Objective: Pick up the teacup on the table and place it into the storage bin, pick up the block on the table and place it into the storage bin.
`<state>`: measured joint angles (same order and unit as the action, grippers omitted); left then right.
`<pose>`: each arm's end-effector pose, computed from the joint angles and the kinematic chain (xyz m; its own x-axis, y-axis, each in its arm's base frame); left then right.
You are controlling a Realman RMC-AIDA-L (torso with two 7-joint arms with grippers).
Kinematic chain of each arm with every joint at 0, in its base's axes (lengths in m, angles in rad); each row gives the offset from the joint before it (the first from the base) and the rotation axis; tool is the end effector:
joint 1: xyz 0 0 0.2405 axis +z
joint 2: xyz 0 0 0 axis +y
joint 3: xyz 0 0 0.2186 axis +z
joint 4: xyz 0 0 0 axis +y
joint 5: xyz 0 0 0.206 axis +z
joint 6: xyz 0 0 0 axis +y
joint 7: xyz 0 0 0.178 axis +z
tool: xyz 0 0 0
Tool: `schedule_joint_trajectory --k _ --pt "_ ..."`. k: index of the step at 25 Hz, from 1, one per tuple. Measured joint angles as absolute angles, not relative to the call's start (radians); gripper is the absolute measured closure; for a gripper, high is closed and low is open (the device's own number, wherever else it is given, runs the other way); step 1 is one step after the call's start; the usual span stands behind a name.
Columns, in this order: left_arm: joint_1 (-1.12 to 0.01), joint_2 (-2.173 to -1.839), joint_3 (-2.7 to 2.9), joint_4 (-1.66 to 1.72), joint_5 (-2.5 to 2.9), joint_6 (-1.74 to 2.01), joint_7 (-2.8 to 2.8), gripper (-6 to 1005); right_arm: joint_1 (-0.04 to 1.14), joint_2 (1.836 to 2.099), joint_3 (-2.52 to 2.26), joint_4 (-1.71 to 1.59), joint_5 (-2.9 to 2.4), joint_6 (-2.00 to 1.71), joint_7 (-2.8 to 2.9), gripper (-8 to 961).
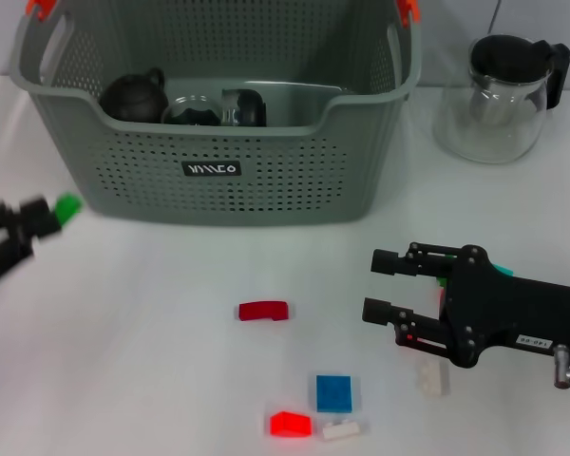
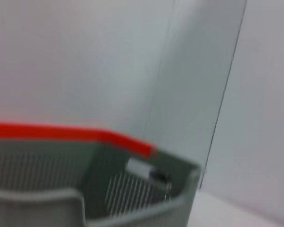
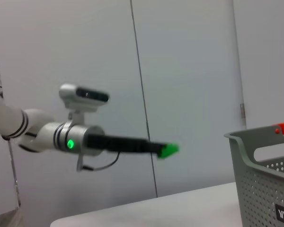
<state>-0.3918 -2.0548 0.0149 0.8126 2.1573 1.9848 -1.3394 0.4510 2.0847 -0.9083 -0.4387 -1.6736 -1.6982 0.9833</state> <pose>-0.2704 0.2591 0.0950 0.6225 0.2496 0.7417 0.6077 -0.7514 -0.2572 0.1947 0.2682 -0.0400 0.7150 -0.1220 -0.6884 -0.2458 -0.9657 -0.0841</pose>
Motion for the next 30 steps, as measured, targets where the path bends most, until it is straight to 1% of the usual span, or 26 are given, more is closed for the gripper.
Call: schedule_joint_trajectory --k 1,4,6,7,12,13,15,19,24,28,30 --pt "-0.392 -2.055 0.015 0.813 2.157 1.985 -1.339 792 0.451 2.085 -0.908 -0.439 -1.674 -1.698 0.983 389" --pt "-0.44 -2.039 0.022 0.808 2.108 1.987 -1.46 789 0.452 2.085 -0.908 -0.439 -1.674 -1.698 0.983 389" --pt "-0.5 -2.031 0.046 0.805 2.074 1.989 -1.562 787 0.452 2.085 -0.908 -0.439 -1.674 -1.698 0.983 389" --pt "-0.51 -2.03 0.048 0.805 2.071 1.988 -1.576 786 0.452 2.085 -0.908 -0.439 -1.674 -1.698 0.983 388" --pt "-0.63 -2.027 0.078 0.808 2.059 1.954 -1.678 781 0.453 2.086 -0.908 -0.439 -1.673 -1.699 0.983 388" --pt "-0.675 -2.026 0.134 0.81 2.058 1.894 -1.711 779 0.454 2.087 -0.908 -0.439 -1.673 -1.699 0.983 388" --pt "-0.693 -2.026 0.166 0.811 2.058 1.856 -1.723 777 0.456 2.09 -0.908 -0.439 -1.673 -1.699 0.983 388" --pt "-0.742 -2.03 0.354 0.837 2.064 1.656 -1.764 773 0.457 2.089 -0.908 -0.439 -1.673 -1.699 0.983 389" --pt "-0.746 -2.054 0.641 0.951 2.084 1.365 -1.85 768 0.459 2.091 -0.908 -0.439 -1.673 -1.7 0.983 390" --pt "-0.761 -2.05 0.862 0.981 2.228 1.198 -2.024 764 0.459 2.091 -0.908 -0.439 -1.673 -1.7 0.983 390" --pt "-0.768 -2.057 0.896 0.984 2.276 1.157 -2.066 762 0.459 2.091 -0.908 -0.439 -1.671 -1.7 0.983 390"
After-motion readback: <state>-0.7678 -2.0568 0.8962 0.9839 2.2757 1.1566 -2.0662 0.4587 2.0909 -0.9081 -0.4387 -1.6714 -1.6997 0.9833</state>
